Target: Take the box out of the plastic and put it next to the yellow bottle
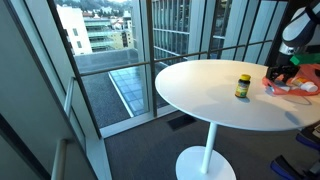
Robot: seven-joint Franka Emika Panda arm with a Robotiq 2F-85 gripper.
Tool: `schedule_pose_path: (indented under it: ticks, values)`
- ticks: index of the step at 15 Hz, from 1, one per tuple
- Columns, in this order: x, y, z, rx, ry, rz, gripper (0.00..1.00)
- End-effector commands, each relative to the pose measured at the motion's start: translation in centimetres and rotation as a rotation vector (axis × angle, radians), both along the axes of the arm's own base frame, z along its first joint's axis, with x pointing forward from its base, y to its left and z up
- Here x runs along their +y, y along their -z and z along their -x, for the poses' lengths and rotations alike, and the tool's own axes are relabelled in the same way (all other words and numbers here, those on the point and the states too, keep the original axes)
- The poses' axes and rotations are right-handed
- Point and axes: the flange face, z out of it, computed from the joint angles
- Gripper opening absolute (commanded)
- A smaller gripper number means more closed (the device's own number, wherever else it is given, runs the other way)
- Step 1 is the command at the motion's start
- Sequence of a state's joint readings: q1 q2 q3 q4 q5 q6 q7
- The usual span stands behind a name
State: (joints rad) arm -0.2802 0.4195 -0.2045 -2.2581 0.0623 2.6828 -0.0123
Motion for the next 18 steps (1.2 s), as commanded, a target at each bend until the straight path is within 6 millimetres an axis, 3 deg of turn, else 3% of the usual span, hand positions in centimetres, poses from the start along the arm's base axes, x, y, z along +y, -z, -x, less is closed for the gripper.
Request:
schedule_pose_path:
  ticks: [1, 5, 11, 14, 18]
  values:
    - [0.3, -1.4, 0.4, -0.028, 0.006, -0.004, 0.42]
    - [0.4, -3.2, 1.1, -0.014, 0.011, 0.021, 0.41]
    - [0.8, -4.4, 4.3, 0.127, -0.03, 0.044, 0.41]
    - [2.1, -5.0, 5.1, 0.15, -0.09, 0.031, 0.41]
    - [4.3, -6.4, 4.6, 0.133, -0.156, 0.035, 0.41]
